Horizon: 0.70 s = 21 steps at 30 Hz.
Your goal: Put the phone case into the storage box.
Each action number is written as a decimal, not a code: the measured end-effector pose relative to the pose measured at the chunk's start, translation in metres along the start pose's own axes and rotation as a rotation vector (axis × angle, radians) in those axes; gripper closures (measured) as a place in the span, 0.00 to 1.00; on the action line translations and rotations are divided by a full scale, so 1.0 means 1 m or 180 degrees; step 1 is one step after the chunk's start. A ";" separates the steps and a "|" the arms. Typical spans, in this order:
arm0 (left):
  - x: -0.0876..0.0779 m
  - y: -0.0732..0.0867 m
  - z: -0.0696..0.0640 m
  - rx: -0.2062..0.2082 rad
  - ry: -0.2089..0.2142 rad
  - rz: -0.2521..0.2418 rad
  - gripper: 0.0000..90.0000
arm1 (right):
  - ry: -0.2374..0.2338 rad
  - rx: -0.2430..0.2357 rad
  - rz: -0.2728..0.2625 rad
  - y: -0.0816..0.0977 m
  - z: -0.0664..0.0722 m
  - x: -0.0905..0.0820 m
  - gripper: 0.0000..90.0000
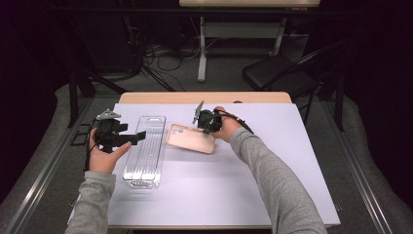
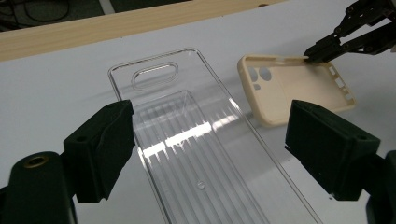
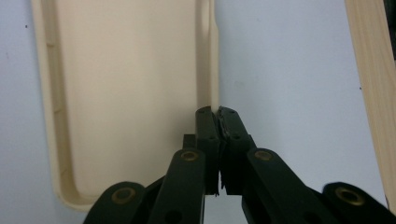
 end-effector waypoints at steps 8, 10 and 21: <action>0.001 0.000 -0.002 0.0009 0.0008 0.0020 0.18 | 0.0109 0.0251 -0.0129 0.014 0.002 -0.011 0.98; 0.002 0.000 -0.002 0.0013 0.0005 0.0008 0.18 | 0.0125 0.0340 -0.0143 0.017 0.003 -0.013 0.98; 0.004 0.001 -0.004 0.0021 0.0008 0.0041 0.18 | 0.0238 0.0633 -0.0287 0.026 0.012 -0.018 0.98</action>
Point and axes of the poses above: each handheld gripper's, and its own axes: x roughly forward along the jaws, y roughly out of its underside, z roughly to its left, the point moved 1 cm from there along x, roughly forward along the jaws, and after that the axes turned 15 degrees about -x, right-handed, at the moved point
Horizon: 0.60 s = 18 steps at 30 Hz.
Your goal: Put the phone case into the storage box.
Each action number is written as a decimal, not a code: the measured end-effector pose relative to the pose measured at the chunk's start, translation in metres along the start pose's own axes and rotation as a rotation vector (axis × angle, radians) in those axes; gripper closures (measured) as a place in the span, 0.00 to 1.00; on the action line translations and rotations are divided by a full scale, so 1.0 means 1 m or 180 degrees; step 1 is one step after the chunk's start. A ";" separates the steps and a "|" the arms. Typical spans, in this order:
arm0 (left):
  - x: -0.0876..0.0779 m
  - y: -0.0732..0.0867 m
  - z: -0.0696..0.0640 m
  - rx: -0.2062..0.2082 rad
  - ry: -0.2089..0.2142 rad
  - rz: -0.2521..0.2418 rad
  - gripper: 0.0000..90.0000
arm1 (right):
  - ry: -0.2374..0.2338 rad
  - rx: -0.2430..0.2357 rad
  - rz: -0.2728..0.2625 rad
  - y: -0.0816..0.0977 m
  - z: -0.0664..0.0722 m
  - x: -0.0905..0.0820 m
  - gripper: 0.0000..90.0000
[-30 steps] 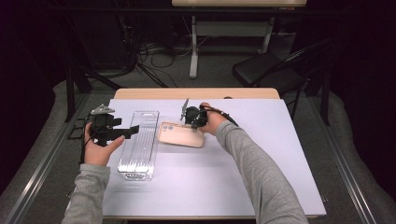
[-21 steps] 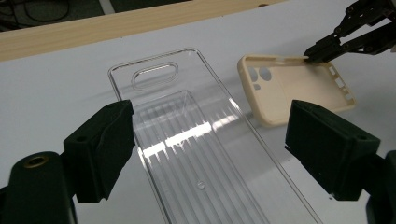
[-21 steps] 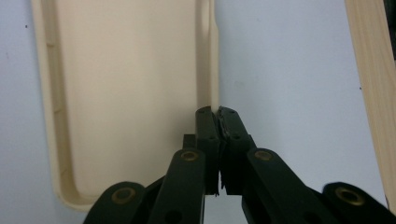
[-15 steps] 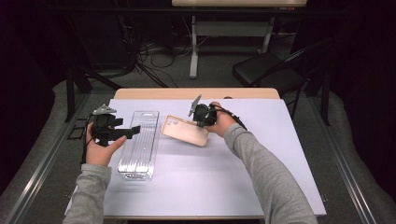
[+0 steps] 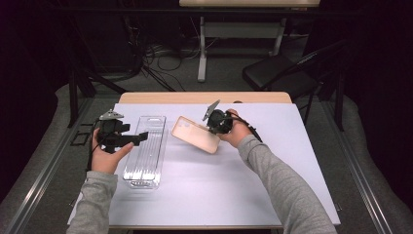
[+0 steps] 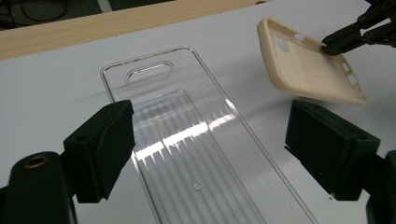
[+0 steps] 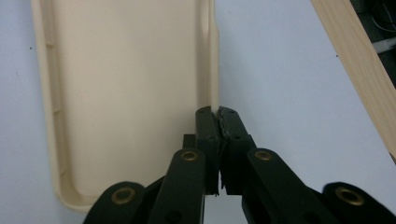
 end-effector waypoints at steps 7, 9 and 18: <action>0.001 0.001 -0.001 -0.0005 -0.0004 -0.0016 0.18 | 0.0084 0.0216 -0.0093 0.005 0.005 -0.004 0.98; 0.002 0.001 -0.001 0.0007 0.0002 -0.0001 0.18 | 0.0112 0.0313 -0.0127 0.007 0.007 -0.004 0.98; 0.004 0.001 -0.006 0.0021 0.0025 -0.0015 0.18 | 0.0261 0.0795 -0.0363 0.017 0.012 -0.012 0.98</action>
Point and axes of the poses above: each handheld gripper's, and its own axes: x roughly forward along the jaws, y roughly out of its underside, z roughly to its left, the point moved 1 cm from there along x, roughly forward along the jaws, and after that the axes turned 15 degrees about -x, right-handed, at the moved point
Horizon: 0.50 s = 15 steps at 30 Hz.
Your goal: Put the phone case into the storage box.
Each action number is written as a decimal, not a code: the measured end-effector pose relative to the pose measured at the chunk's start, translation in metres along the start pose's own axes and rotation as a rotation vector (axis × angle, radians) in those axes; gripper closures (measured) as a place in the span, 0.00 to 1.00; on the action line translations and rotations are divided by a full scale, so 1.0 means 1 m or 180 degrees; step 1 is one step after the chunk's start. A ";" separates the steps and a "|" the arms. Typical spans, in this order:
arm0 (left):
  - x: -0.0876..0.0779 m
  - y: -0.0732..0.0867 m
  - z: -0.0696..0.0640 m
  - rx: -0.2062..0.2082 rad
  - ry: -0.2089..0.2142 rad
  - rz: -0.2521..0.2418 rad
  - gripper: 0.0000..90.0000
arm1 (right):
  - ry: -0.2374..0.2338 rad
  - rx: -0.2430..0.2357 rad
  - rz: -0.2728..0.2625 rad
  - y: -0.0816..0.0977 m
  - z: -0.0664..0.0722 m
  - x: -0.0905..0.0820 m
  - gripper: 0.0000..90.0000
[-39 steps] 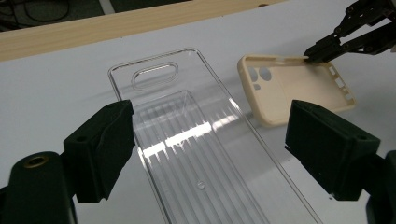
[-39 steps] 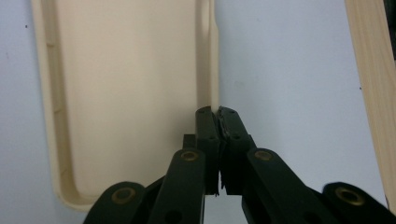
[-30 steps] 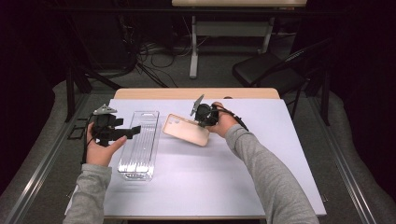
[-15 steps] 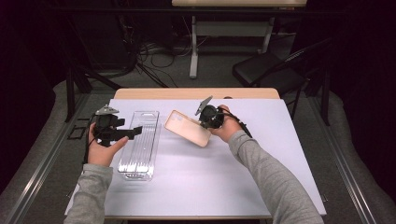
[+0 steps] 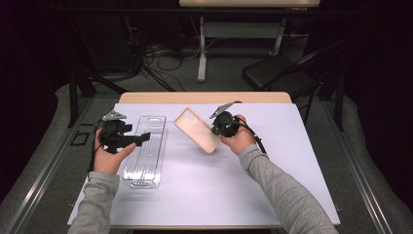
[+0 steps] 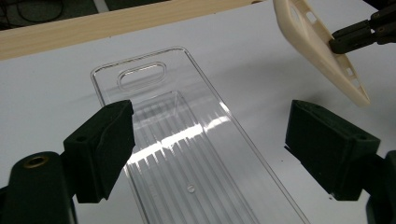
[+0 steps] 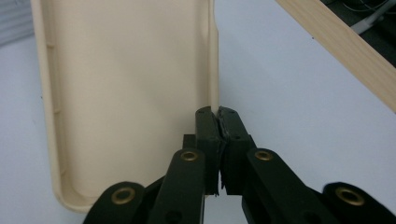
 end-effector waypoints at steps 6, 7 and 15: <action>0.001 0.001 -0.003 0.0011 0.0017 0.0005 0.18 | 0.0054 0.0303 -0.0135 0.005 0.002 -0.006 0.98; 0.001 0.001 -0.004 0.0024 0.0023 0.0023 0.18 | 0.0059 0.0388 -0.0177 0.007 0.003 -0.007 0.98; 0.002 0.001 -0.011 0.0063 0.0055 0.0002 0.18 | 0.0095 0.0709 -0.0273 0.014 0.011 -0.015 0.98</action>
Point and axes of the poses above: each handheld gripper's, and its own axes: x roughly forward along the jaws, y roughly out of its underside, z roughly to its left, the point moved 1 cm from there along x, roughly forward along the jaws, and after that the axes turned 15 degrees about -x, right-handed, at the moved point
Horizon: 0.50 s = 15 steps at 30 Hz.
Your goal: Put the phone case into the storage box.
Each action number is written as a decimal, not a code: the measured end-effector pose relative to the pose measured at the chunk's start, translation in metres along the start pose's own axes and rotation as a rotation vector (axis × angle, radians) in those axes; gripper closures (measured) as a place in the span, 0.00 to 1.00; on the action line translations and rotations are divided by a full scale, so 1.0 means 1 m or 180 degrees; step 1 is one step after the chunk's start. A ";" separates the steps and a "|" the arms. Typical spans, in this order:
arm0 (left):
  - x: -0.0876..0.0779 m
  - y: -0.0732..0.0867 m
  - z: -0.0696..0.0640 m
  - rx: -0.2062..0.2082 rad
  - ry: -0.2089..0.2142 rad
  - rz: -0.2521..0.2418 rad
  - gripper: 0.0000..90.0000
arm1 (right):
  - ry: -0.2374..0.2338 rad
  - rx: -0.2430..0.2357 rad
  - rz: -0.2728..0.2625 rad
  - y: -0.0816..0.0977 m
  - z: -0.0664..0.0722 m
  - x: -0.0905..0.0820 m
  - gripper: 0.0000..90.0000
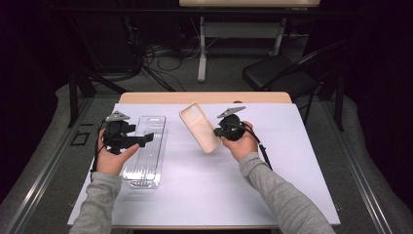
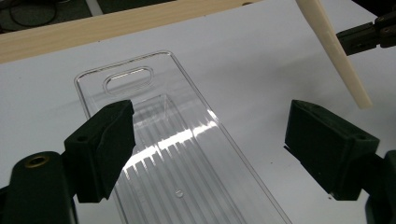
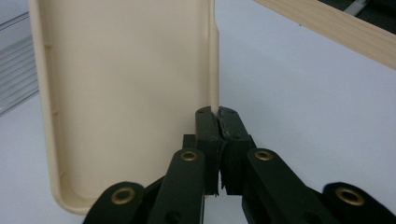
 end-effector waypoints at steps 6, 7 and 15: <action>0.001 0.000 -0.005 0.0024 0.0021 0.0011 0.18 | 0.0049 0.0101 -0.0090 0.006 0.006 -0.007 0.98; 0.001 0.000 -0.006 0.0028 0.0033 0.0019 0.18 | 0.0055 0.0118 -0.0110 0.008 0.006 -0.008 0.98; 0.000 0.000 -0.013 0.0060 0.0077 -0.0006 0.18 | 0.0211 0.0254 -0.0222 0.017 0.011 -0.022 0.98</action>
Point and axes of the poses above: each handheld gripper's, and its own axes: x roughly forward along the jaws, y roughly out of its underside, z roughly to its left, the point moved 1 cm from there along x, roughly forward along the jaws, and after that the axes turned 15 degrees about -x, right-handed, at the moved point
